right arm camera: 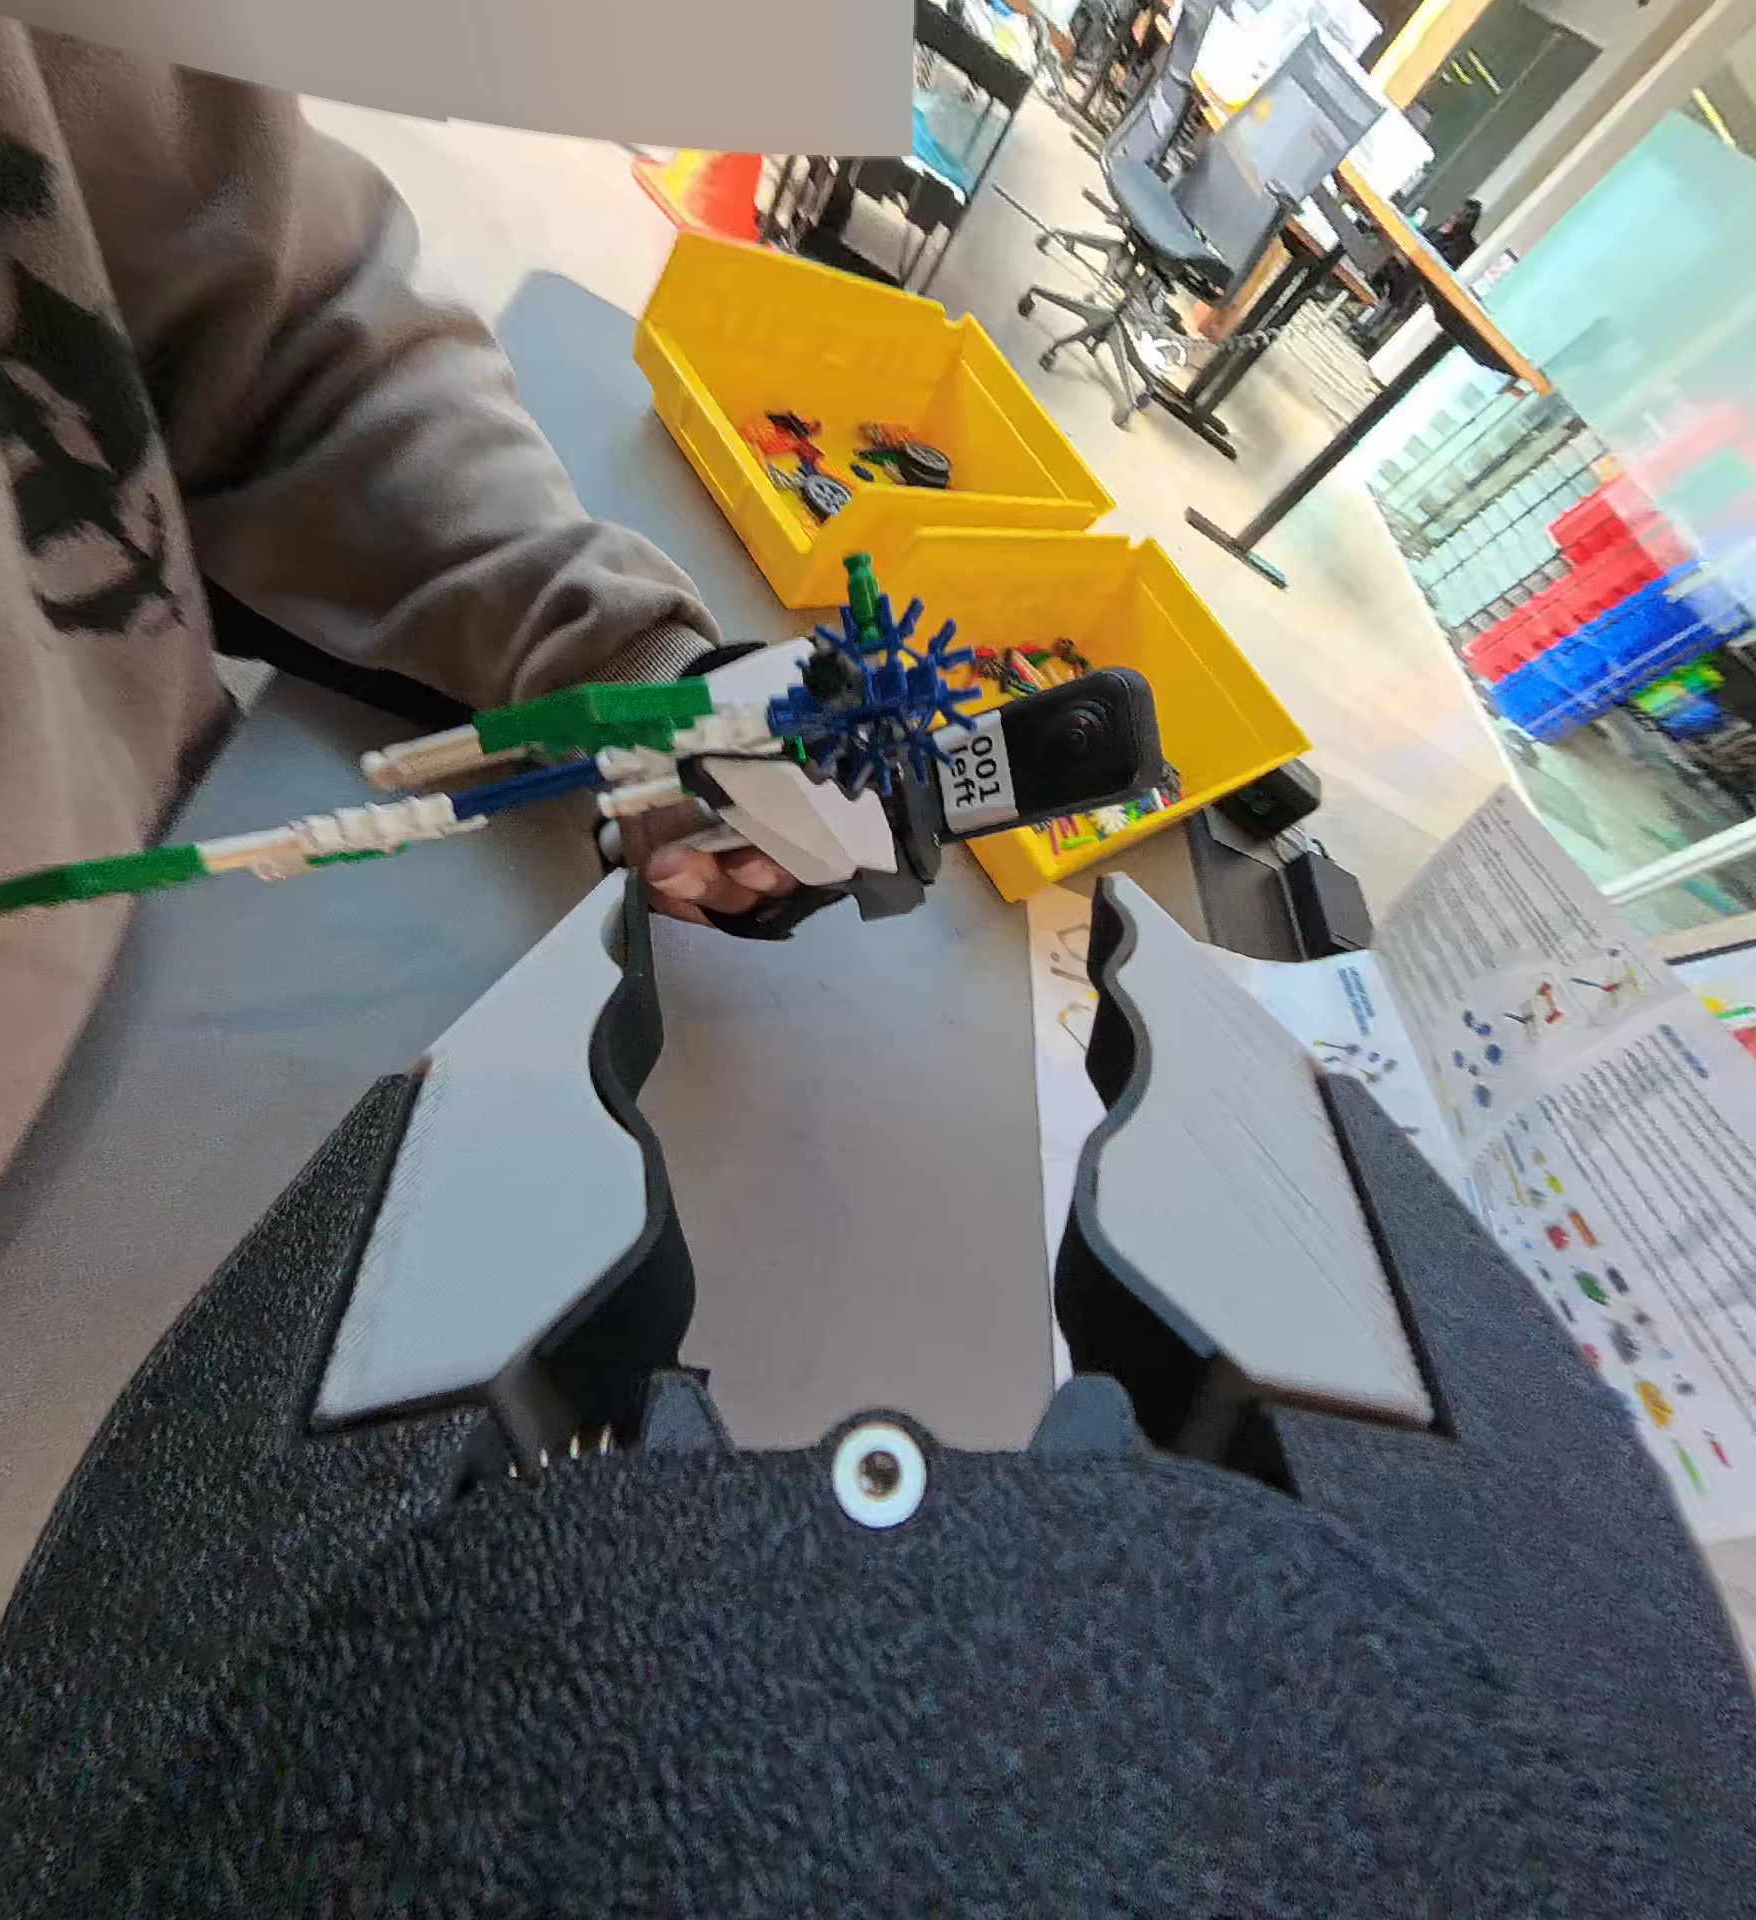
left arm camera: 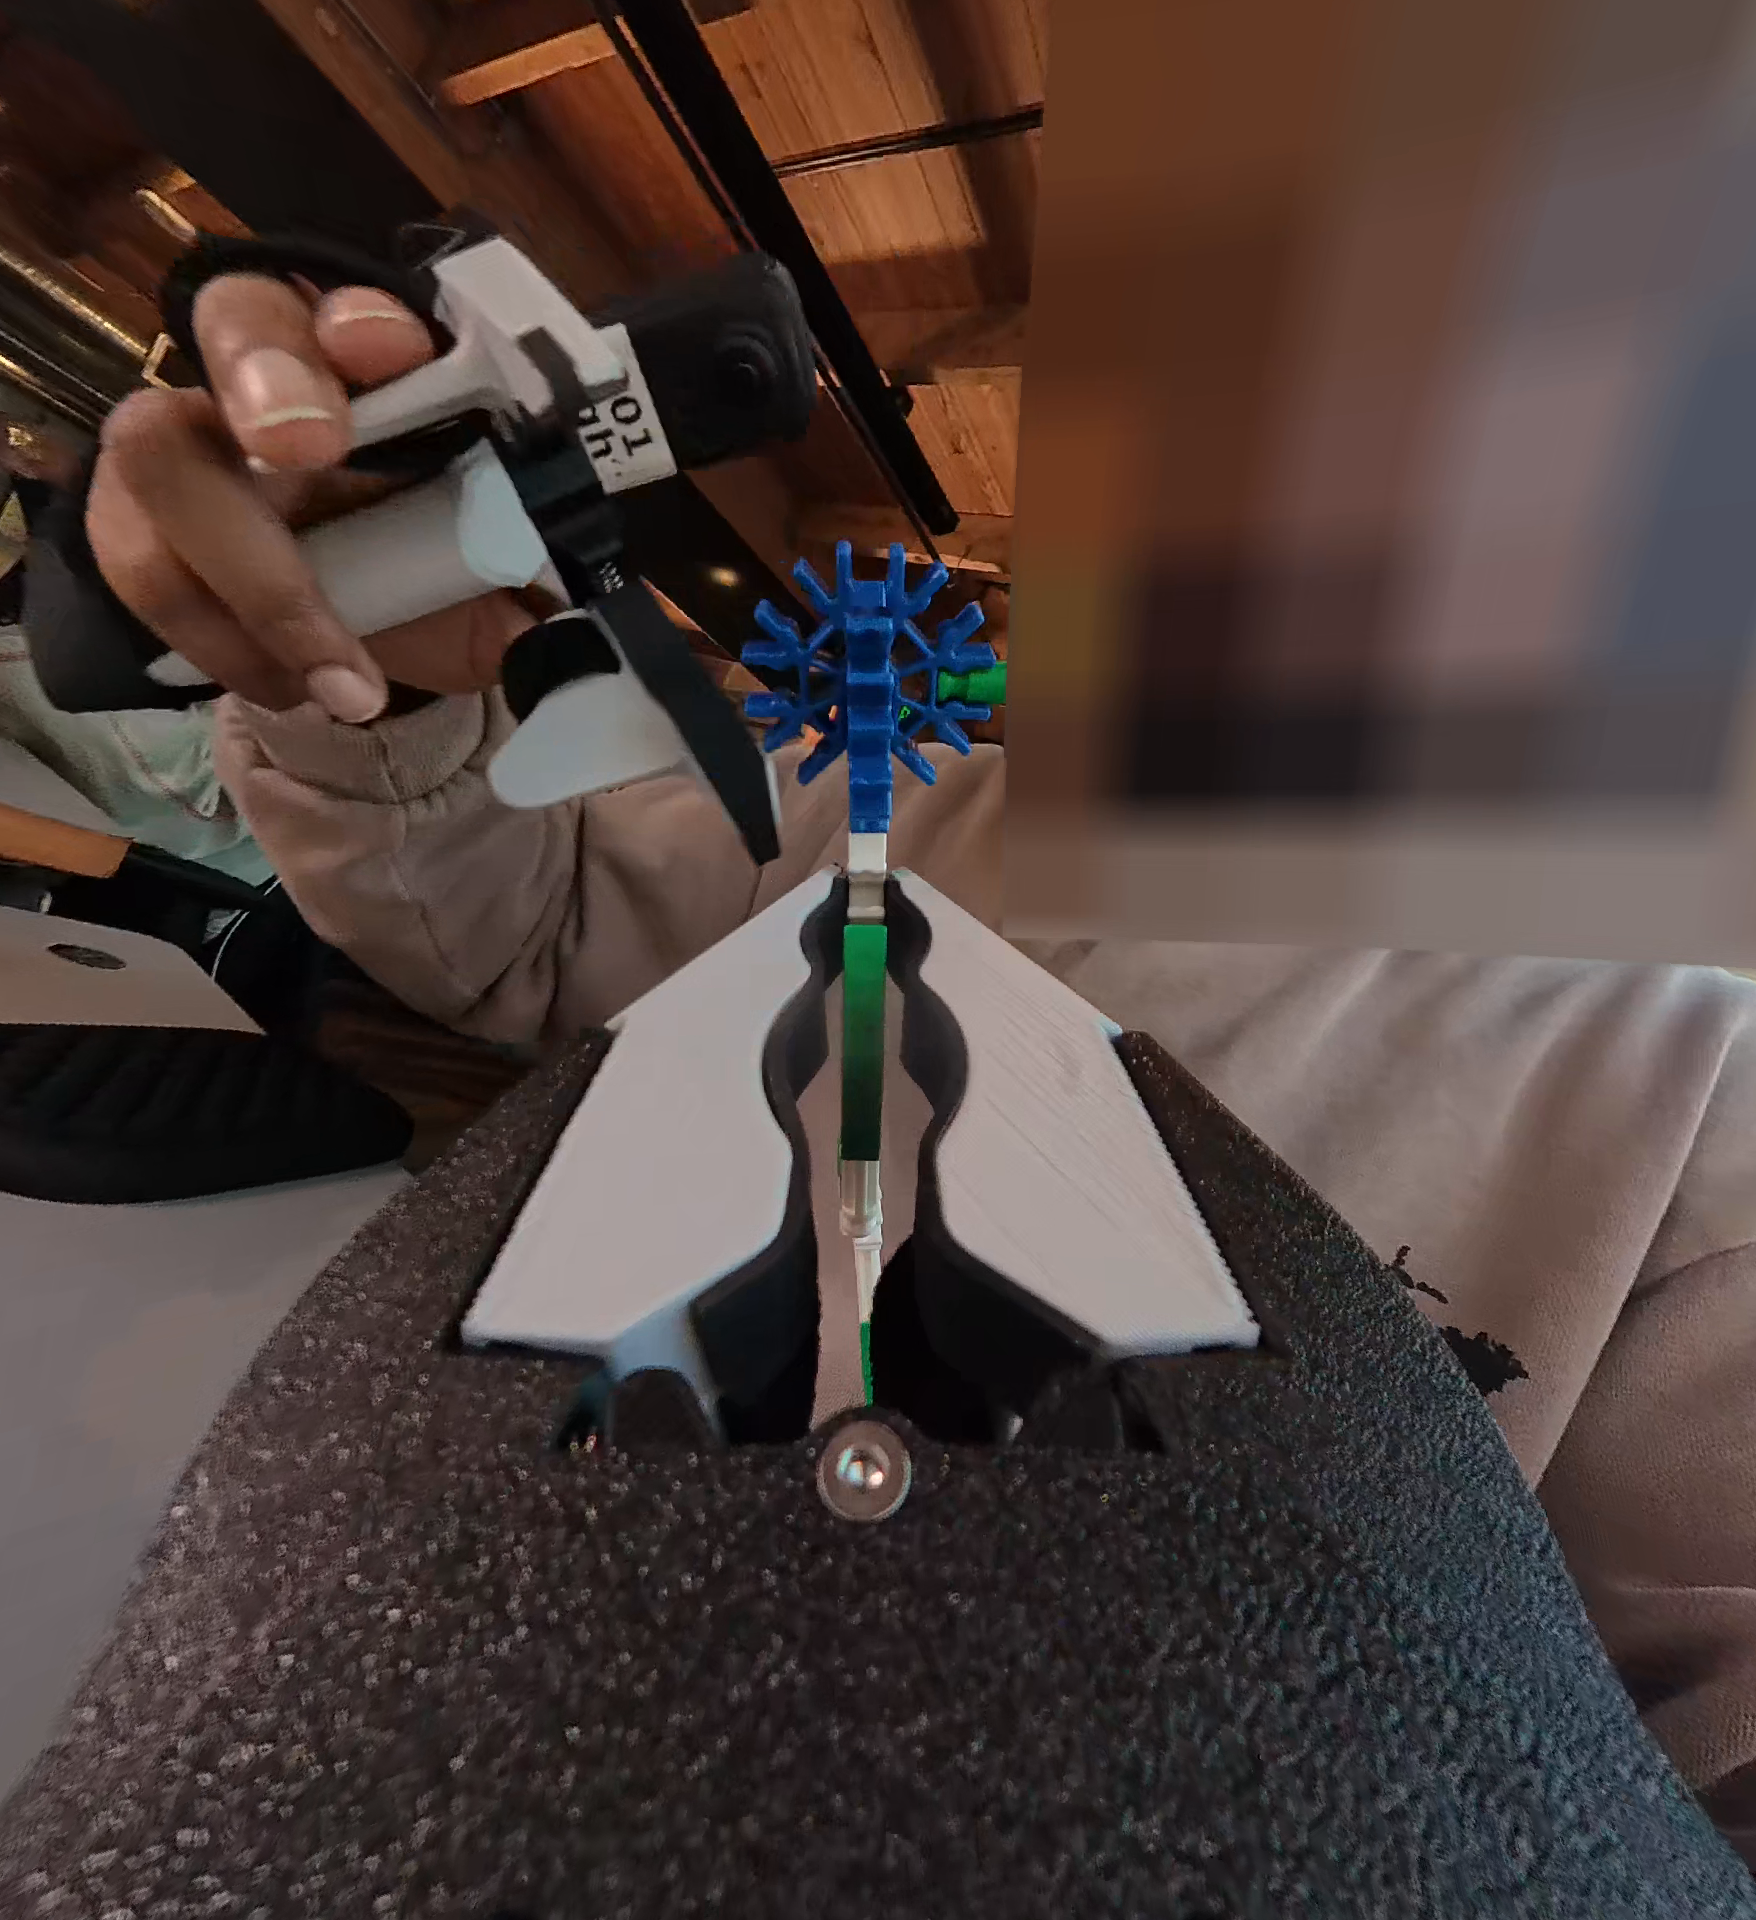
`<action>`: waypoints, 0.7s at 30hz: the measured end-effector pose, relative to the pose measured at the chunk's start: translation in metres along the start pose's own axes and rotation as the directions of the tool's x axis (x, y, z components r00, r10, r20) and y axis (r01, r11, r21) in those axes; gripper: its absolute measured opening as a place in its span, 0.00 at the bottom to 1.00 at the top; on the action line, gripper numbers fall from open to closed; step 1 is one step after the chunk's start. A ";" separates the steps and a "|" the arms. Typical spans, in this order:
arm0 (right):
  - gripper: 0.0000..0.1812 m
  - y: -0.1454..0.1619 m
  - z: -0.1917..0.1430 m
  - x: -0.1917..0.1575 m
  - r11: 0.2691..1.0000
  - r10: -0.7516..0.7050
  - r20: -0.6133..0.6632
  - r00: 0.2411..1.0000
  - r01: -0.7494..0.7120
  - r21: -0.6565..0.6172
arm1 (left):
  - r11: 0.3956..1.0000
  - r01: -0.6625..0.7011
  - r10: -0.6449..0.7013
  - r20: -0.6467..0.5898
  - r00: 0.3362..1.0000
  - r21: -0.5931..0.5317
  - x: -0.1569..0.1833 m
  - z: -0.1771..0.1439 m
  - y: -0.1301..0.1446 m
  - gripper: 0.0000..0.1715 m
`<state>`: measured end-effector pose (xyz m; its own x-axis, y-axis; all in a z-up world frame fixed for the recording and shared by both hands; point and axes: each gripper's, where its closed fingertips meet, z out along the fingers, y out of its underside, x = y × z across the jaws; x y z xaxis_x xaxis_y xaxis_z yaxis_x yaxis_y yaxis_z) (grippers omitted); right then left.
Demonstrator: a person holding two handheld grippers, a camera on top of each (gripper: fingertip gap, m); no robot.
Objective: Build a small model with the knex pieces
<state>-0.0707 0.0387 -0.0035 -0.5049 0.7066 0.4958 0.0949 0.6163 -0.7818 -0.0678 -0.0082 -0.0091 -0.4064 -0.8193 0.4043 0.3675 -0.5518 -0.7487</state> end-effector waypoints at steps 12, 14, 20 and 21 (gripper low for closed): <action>0.53 -0.030 0.027 -0.042 0.966 0.020 0.255 0.967 -0.084 0.244 | 0.997 0.072 -0.069 -0.118 0.991 0.020 0.003 0.009 0.011 0.03; 0.52 -0.027 0.028 -0.041 0.967 0.014 0.243 0.970 -0.075 0.245 | 0.996 0.084 -0.080 -0.117 0.990 0.024 0.001 0.009 0.012 0.03; 0.51 -0.016 0.027 -0.025 0.953 0.083 0.194 0.978 -0.135 0.270 | 0.985 0.139 -0.134 -0.056 0.989 0.103 -0.016 0.002 0.002 0.06; 0.51 -0.014 0.027 -0.021 0.949 0.100 0.181 0.978 -0.149 0.277 | 0.982 0.144 -0.143 -0.017 0.990 0.125 -0.023 0.000 0.000 0.09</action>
<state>-0.0846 0.0060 -0.0126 -0.6395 0.6904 0.3381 -0.0722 0.3840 -0.9205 -0.0590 0.0104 -0.0182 -0.4689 -0.7295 0.4980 0.4067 -0.6788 -0.6114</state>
